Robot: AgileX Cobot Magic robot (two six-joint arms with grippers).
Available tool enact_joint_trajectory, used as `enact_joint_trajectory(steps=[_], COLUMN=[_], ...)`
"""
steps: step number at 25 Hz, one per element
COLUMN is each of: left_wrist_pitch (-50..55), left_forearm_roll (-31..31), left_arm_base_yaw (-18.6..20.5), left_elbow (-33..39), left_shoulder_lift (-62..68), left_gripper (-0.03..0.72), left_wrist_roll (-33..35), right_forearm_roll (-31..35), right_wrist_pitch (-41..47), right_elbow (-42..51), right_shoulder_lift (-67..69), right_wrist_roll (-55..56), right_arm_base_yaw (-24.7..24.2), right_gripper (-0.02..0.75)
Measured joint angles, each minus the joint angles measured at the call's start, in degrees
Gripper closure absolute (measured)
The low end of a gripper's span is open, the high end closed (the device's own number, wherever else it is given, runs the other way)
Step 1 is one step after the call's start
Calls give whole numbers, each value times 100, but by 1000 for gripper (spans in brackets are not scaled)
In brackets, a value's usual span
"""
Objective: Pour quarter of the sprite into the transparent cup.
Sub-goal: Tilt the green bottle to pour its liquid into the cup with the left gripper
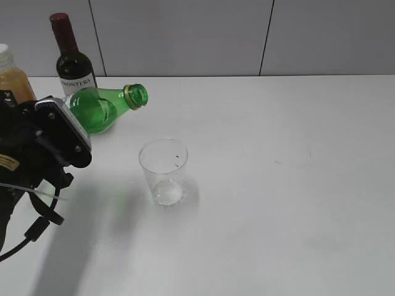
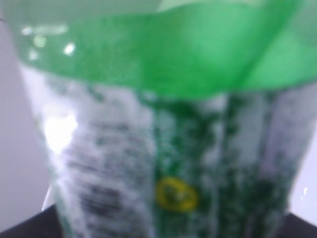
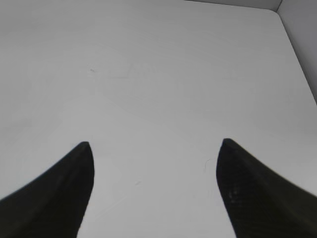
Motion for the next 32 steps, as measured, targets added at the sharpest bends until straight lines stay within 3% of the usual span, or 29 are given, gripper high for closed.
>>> enact_joint_trajectory(steps=[14, 32], left_wrist_pitch=[-34, -46], left_forearm_roll=[-513, -623], left_arm_base_yaw=[0, 0], left_elbow=[-4, -35], left_shoulder_lift=[161, 161], left_gripper=[249, 249], left_wrist_roll=[869, 1616], right_forearm_roll=[0, 0], right_wrist_pitch=[0, 0], right_elbow=[0, 0], right_shoulder_lift=[0, 0], right_wrist_roll=[0, 0], right_arm_base_yaw=[0, 0], right_gripper=[144, 144])
